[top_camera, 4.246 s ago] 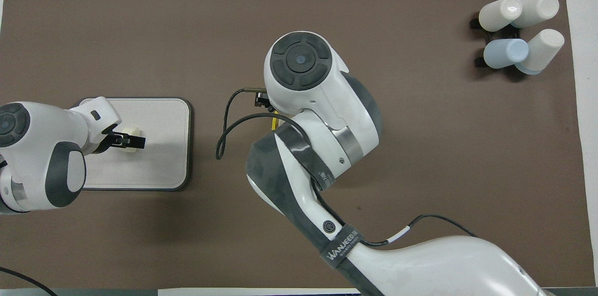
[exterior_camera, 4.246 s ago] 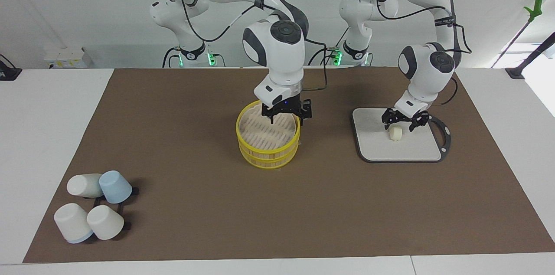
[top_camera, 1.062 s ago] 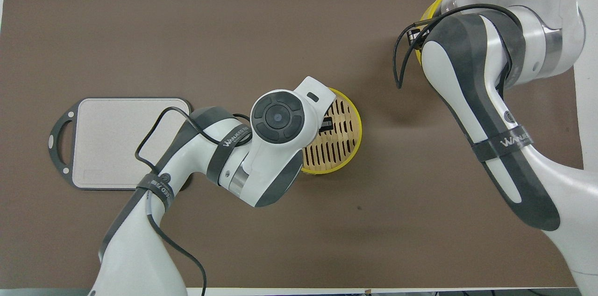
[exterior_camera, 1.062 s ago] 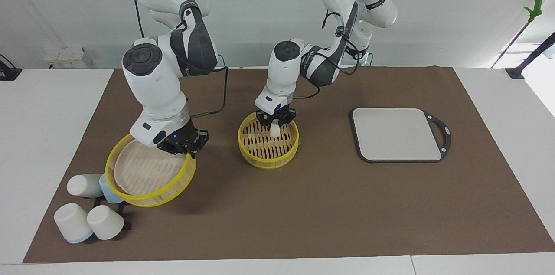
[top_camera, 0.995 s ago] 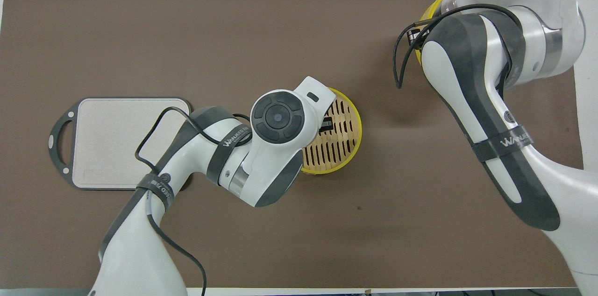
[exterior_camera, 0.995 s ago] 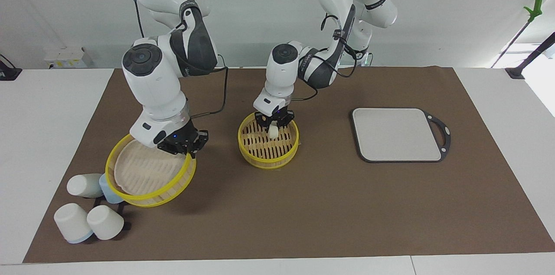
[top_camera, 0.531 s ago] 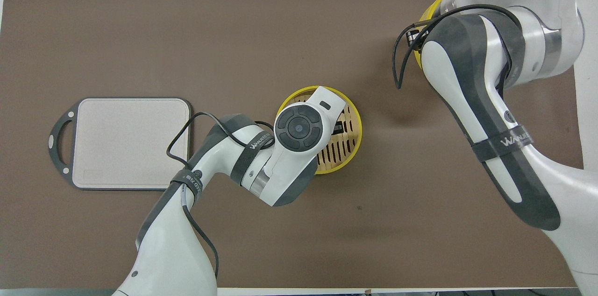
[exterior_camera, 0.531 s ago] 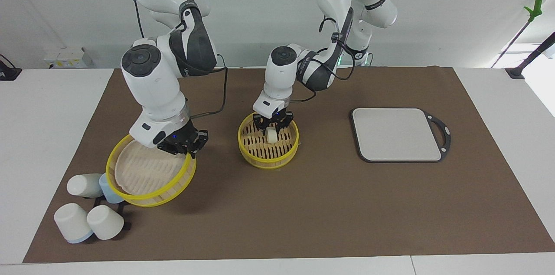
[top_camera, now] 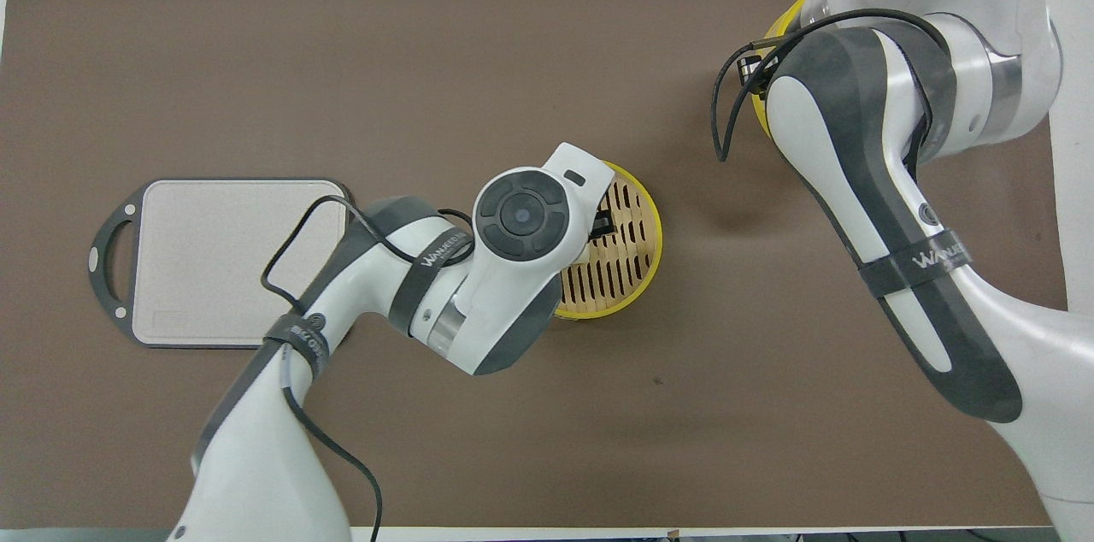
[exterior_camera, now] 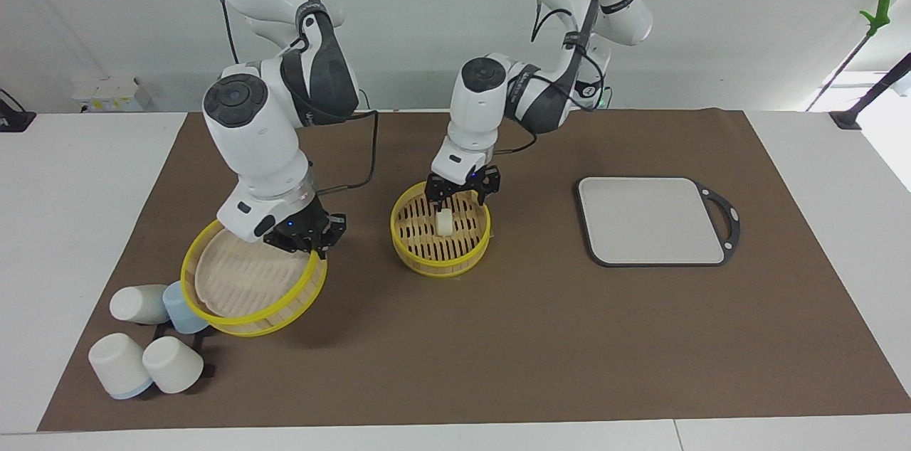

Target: Place bun in steamer

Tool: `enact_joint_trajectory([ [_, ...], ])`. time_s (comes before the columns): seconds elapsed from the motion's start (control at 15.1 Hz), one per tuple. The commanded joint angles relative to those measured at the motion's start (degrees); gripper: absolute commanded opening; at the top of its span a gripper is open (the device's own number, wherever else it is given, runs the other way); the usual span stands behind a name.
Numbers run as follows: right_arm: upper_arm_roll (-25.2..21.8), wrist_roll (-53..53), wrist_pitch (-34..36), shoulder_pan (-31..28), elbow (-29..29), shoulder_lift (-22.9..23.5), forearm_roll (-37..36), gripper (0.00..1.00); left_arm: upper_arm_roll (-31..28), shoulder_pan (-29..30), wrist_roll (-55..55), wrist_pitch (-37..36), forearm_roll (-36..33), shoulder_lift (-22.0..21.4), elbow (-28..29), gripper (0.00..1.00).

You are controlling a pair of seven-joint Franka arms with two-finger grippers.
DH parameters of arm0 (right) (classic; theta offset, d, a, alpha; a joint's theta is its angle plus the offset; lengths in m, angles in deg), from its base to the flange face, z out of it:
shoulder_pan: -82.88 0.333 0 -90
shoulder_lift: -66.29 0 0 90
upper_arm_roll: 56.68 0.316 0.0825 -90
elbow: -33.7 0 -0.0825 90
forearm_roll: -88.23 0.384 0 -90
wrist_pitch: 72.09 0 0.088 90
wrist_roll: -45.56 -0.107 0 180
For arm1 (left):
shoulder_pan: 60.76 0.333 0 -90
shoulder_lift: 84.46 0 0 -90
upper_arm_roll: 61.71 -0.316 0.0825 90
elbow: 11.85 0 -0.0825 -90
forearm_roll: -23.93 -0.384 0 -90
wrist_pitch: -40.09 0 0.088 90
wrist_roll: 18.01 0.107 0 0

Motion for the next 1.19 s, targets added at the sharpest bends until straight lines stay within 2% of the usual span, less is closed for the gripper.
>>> enact_joint_trajectory([
  [0.0,0.17,-7.46,-1.12,3.66,2.98,-2.23,0.37,0.0,0.16,6.94,6.46,-9.32,-0.23,-8.05,1.05,1.0],
  [0.2,0.0,-18.63,-2.87,10.86,4.92,-2.94,-0.77,0.0,0.16,14.84,15.41,-15.12,-0.23,-12.63,1.13,1.0],
  [0.4,0.08,-26.02,-4.55,15.17,5.01,-2.33,-0.86,0.0,0.16,22.66,25.51,-20.22,-0.23,-16.15,1.14,1.0],
  [0.6,-0.45,-34.89,-4.64,22.38,3.96,0.91,-4.61,0.0,0.07,29.97,35.72,-22.87,-0.23,-17.65,0.96,1.0],
  [0.8,-0.01,-39.4,-5.87,23.89,3.34,2.5,-5.69,0.0,0.07,34.55,41.97,-24.02,-0.67,-17.65,0.7,1.0],
  [0.93,-0.01,-40.98,-7.61,25.82,3.17,3.47,-5.69,0.0,0.07,35.17,44.35,-25.33,-3.65,-17.74,-0.09,1.0],
  [1.13,0.08,-40.99,-9.73,26.09,3.25,4.35,-5.08,0.0,-0.02,35.26,44.62,-25.69,-3.75,-17.65,-0.54,1.0],
])
